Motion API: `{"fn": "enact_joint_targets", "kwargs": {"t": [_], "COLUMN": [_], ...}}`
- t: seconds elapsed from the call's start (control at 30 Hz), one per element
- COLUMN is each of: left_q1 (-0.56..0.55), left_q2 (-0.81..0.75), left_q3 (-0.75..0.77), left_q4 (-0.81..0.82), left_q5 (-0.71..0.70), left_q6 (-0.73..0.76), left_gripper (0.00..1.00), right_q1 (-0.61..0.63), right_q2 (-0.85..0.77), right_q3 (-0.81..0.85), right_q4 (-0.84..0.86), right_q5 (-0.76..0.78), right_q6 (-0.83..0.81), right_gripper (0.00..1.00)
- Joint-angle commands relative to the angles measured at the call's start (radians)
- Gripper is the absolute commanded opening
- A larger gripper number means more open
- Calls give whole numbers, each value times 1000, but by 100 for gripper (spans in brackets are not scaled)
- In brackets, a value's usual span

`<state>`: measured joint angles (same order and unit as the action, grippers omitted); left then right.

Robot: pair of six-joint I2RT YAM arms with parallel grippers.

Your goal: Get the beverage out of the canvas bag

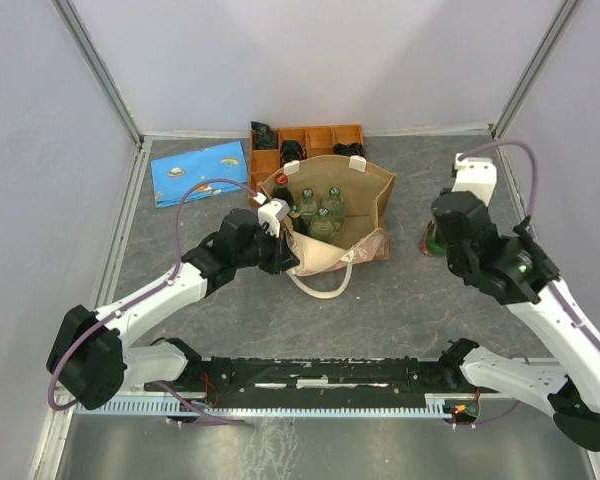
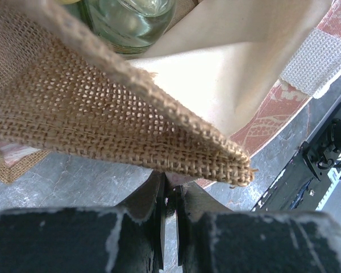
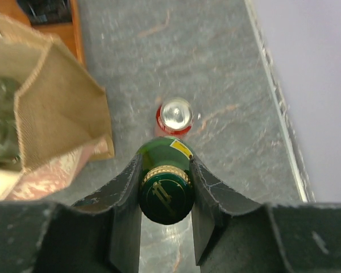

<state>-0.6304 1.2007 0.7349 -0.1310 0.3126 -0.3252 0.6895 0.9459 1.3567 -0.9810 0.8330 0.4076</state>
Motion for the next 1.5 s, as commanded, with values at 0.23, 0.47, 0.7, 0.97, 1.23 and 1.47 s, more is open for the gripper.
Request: {"fn": "enact_joint_targets", "kwargs": {"t": [0.23, 0.47, 0.7, 0.97, 1.23, 1.47], "left_q1": [-4, -3, -3, -3, -4, -4], "left_q2": [34, 42, 33, 23, 28, 30], "left_q3": [0, 1, -8, -14, -14, -15], "left_q4": [-55, -53, -54, -53, -54, -47], "left_q5": [20, 17, 14, 12, 15, 13], "left_q6": [-17, -17, -17, -16, -14, -14], "left_gripper": [3, 3, 3, 3, 3, 3], "right_q1": [0, -6, -10, -11, -11, -11], "right_q2": [-23, 26, 46, 59, 88, 100], "right_q3": [-264, -398, -469, -506, -501, -453], "right_q4": [132, 232, 323, 321, 258, 236], "right_q5": [-15, -91, -91, -48, -8, 32], "right_q6": [230, 308, 312, 326, 367, 336], "right_gripper": [0, 0, 0, 0, 56, 95]}}
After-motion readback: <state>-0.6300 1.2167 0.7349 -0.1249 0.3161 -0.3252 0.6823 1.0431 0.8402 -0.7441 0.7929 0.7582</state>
